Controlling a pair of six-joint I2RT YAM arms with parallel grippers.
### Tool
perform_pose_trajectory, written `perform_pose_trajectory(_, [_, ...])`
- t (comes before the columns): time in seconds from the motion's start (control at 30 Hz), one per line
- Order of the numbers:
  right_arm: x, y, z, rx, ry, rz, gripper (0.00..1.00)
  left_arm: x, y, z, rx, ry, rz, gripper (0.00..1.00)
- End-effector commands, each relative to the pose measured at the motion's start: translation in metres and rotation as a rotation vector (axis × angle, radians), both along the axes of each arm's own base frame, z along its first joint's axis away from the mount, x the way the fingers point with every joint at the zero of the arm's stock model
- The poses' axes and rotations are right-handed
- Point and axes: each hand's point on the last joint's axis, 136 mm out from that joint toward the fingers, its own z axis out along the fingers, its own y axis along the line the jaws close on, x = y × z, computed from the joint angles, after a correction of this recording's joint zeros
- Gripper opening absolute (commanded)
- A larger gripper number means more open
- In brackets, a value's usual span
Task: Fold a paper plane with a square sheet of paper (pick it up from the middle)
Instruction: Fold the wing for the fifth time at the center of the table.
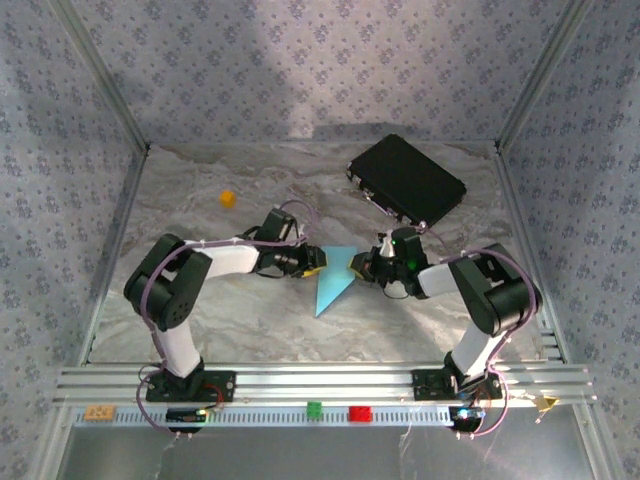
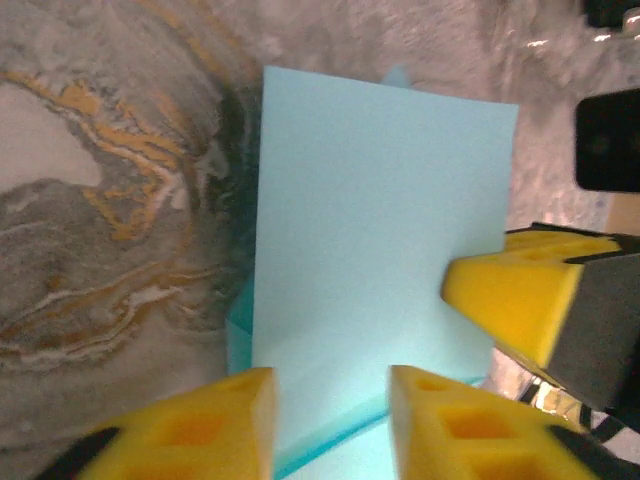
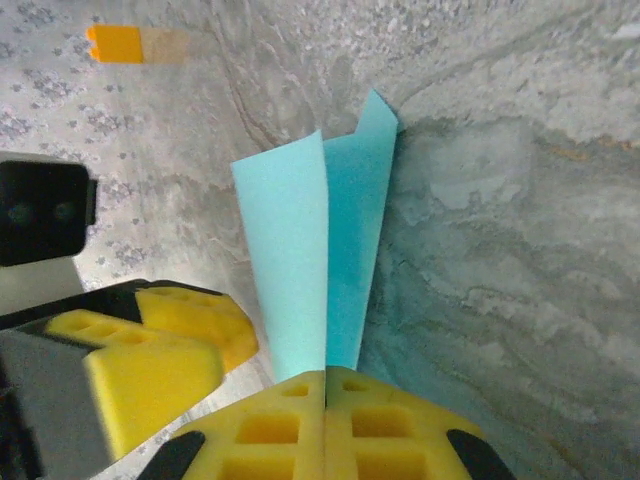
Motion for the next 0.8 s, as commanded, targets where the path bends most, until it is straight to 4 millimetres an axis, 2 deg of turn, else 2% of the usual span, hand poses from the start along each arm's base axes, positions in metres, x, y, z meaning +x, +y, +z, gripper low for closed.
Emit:
perform_pose_trajectory(0.0, [0.004,-0.005,0.013,0.01,-0.01,-0.084,0.02,0.001,0.006,0.024,0.016,-0.091,-0.011,0.42])
perform_pose_trajectory(0.13, [0.003,-0.007,0.021,0.009,-0.004,-0.162,0.01,-0.007,0.008,0.035,0.072,-0.182,-0.05,0.44])
perform_pose_trajectory(0.2, [0.001,-0.012,0.018,-0.007,0.018,-0.216,0.01,-0.013,0.006,0.039,0.089,-0.223,-0.073,0.43])
perform_pose_trajectory(0.37, [-0.004,-0.021,0.011,-0.007,0.064,-0.316,0.0,-0.033,0.0,0.036,0.164,-0.304,-0.154,0.41])
perform_pose_trajectory(0.67, [0.003,-0.004,0.014,0.012,0.076,-0.264,0.03,-0.064,-0.011,0.025,0.307,-0.414,-0.321,0.47])
perform_pose_trajectory(0.77, [0.004,0.001,0.017,0.018,0.067,-0.243,0.1,-0.07,-0.012,0.017,0.398,-0.46,-0.371,0.48])
